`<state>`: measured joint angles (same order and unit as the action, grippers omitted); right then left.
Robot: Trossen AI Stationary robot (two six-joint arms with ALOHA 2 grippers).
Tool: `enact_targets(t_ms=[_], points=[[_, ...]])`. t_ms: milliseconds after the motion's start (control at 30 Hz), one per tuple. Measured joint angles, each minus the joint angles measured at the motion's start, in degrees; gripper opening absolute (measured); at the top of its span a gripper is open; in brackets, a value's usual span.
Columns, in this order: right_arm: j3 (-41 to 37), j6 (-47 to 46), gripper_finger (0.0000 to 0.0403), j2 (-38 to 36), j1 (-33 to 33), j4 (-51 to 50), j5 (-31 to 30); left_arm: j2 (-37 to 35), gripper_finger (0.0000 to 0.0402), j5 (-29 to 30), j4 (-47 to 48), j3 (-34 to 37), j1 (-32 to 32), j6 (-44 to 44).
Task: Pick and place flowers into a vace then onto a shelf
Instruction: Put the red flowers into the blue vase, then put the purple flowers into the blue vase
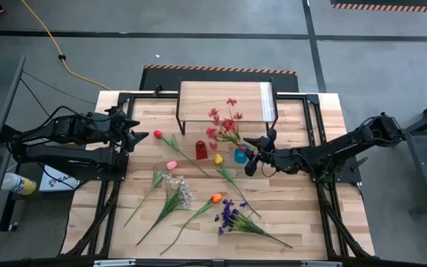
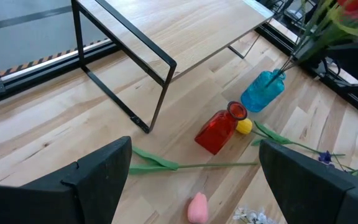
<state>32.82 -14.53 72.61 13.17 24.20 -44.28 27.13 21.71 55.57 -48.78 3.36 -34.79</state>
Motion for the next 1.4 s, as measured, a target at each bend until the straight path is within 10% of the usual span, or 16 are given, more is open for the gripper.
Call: enact_targets(t_ms=[500, 867, 1400], points=[[0.0, -11.46, 0.0161, -14.29, 0.0, -25.45, 19.79, 0.0, 0.0386, -0.02, 0.02, 0.01, 0.02, 0.0], [0.0, -34.99, 0.0161, -14.16, 2.48, -41.85, 51.94, 0.01, 0.0386, -0.02, 0.07, 0.01, -0.01, 0.0], [0.0, -44.68, 0.016, -2.65, 17.17, -23.07, 45.7, 0.01, 0.0386, -0.02, 0.07, -0.01, 0.01, -0.02]])
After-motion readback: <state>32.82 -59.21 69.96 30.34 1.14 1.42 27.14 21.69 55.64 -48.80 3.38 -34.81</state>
